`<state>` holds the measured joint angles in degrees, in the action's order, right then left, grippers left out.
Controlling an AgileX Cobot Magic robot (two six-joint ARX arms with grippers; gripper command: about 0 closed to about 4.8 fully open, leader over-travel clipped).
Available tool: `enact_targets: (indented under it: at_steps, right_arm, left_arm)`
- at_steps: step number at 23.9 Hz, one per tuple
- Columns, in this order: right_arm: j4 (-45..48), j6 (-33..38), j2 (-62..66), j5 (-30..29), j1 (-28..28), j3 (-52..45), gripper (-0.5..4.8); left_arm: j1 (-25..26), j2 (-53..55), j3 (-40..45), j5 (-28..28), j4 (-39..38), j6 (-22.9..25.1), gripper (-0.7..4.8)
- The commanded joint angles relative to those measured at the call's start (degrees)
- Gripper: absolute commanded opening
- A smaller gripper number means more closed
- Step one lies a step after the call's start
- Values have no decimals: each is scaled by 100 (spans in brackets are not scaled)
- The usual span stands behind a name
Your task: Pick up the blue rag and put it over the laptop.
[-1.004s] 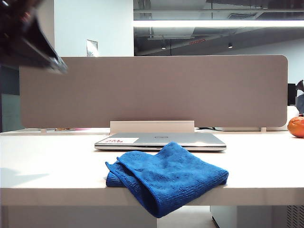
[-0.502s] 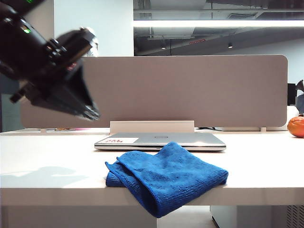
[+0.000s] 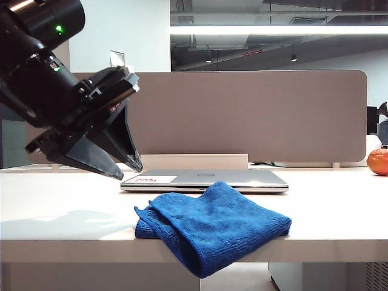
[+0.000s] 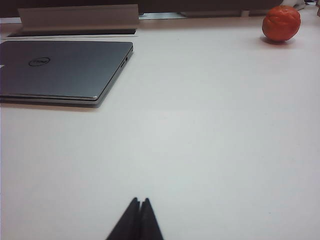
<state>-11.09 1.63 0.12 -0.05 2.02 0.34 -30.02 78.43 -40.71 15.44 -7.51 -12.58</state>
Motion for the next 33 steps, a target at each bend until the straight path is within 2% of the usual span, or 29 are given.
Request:
enact_targets:
  at_steps: [1,5,6,8,10,19,24,27,30,33]
  right_arm:
    - [48,-15,-13,-13,2,-22,0]
    - [48,-15,-13,-13,4,-22,0]
    - [48,-15,-13,-13,2,-22,0]
    - [48,-15,-13,-11,2,-22,0]
    - [50,-15,-13,-13,4,-22,0]
    - [50,-15,-13,-13,2,-22,0]
    - [50,-15,-13,-11,2,-22,0]
    - [50,-15,-13,-11,2,-22,0]
    - [48,-15,-13,-11,2,-22,0]
    - [48,-15,-13,-13,4,-22,0]
  left_arm:
    - [2,109,-37,42,138,-33,162]
    - [2,212,-57,44,219,-151,170]
    - [2,236,-57,44,260,-197,202]
    - [2,269,-59,44,343,-308,312]
    - [0,295,-61,44,411,-315,375]
    - [-350,546,-96,-4,739,-380,375]
    - [-470,1016,-529,-20,492,-511,375]
    - [-485,1211,-907,-162,-39,-501,375]
    - [-485,1211,-946,-439,-103,-455,375]
    - [-485,1231,-946,-433,-103,-435,375]
